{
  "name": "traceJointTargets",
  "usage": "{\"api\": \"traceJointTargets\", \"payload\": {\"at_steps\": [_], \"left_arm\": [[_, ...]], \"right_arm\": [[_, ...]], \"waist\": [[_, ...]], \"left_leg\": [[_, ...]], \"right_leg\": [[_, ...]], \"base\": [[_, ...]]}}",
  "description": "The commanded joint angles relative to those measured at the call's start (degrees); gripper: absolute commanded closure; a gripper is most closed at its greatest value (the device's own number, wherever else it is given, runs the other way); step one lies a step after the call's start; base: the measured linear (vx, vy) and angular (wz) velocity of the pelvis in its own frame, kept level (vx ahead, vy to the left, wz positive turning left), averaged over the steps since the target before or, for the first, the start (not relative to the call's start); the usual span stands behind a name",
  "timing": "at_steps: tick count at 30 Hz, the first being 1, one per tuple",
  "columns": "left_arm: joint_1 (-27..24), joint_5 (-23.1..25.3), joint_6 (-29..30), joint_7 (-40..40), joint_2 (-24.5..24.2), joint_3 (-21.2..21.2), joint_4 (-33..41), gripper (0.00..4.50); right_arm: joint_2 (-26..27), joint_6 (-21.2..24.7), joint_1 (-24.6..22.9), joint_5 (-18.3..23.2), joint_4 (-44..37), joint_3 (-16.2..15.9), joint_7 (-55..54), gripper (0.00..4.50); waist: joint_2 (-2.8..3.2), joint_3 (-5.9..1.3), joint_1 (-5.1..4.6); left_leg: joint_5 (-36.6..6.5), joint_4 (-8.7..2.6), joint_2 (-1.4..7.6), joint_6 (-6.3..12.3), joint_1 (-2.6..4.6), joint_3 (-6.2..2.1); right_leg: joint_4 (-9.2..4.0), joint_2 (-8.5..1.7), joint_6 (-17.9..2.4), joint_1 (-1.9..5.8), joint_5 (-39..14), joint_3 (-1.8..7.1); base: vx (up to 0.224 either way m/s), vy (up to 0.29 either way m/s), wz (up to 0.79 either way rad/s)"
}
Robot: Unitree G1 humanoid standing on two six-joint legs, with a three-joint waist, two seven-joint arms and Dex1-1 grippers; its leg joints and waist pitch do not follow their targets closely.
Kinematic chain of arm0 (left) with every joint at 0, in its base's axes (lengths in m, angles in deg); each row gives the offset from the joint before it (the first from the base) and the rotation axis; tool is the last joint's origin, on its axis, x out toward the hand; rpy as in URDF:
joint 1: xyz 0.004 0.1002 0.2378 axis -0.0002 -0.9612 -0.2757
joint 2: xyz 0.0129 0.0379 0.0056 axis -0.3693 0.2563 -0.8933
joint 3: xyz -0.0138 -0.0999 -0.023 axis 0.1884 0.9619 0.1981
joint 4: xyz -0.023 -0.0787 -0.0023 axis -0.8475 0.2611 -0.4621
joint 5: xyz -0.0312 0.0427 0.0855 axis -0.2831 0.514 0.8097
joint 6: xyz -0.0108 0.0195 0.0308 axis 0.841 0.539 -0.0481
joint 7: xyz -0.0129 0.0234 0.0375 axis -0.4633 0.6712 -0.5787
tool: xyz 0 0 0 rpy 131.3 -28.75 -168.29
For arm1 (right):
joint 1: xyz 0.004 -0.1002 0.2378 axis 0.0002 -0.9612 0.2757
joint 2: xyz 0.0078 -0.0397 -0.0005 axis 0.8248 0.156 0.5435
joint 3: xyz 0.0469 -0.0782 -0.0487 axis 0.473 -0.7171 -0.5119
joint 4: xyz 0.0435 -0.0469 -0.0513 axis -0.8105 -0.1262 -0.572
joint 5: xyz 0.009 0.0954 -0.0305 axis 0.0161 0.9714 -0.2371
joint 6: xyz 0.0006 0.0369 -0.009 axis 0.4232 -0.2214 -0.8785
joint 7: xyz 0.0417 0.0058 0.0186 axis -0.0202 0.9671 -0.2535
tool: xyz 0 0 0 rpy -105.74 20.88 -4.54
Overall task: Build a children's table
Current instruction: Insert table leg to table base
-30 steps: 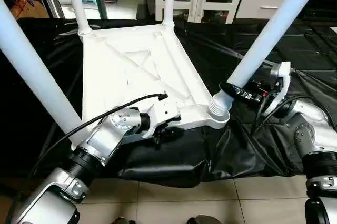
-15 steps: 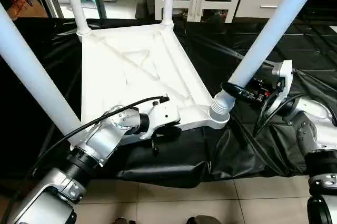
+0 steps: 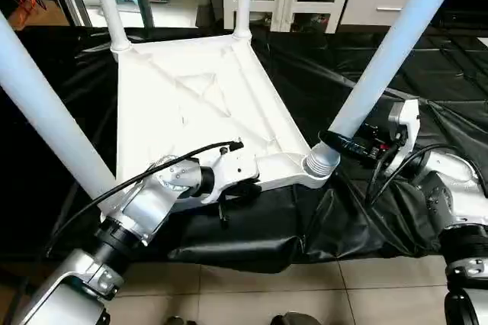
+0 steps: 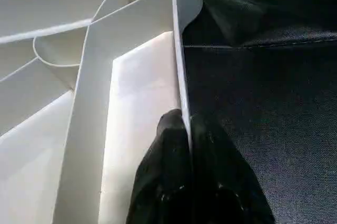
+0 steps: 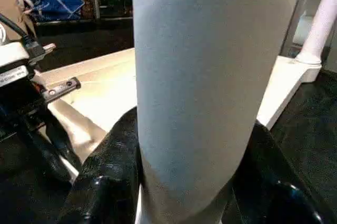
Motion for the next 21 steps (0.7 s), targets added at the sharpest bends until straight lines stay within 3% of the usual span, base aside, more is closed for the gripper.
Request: {"api": "traceJointTargets", "payload": {"at_steps": [1,21], "left_arm": [[-2.82,0.91,0.01,-0.29,-0.53,-1.62,-1.82,4.50],[-3.02,1.29,-0.77,-0.31,-0.84,-1.70,-1.67,4.50]], "right_arm": [[0.49,-0.62,-0.50,-0.12,1.17,0.25,-0.12,2.67],[0.67,-0.35,-0.68,-0.11,1.26,-0.09,0.46,2.67]], "waist": [[-1.10,-3.35,-0.21],[-1.16,-2.90,-0.37]], "left_leg": [[-13.46,-4.34,1.47,3.94,1.47,-0.94],[-16.34,-4.89,1.54,2.74,1.86,-0.95]], "right_leg": [[-5.03,-3.21,-13.01,1.91,-16.51,1.36],[-5.80,-3.19,-11.45,1.35,-21.53,1.46]], "base": [[0.000,0.000,0.00],[0.000,0.000,0.00]]}}
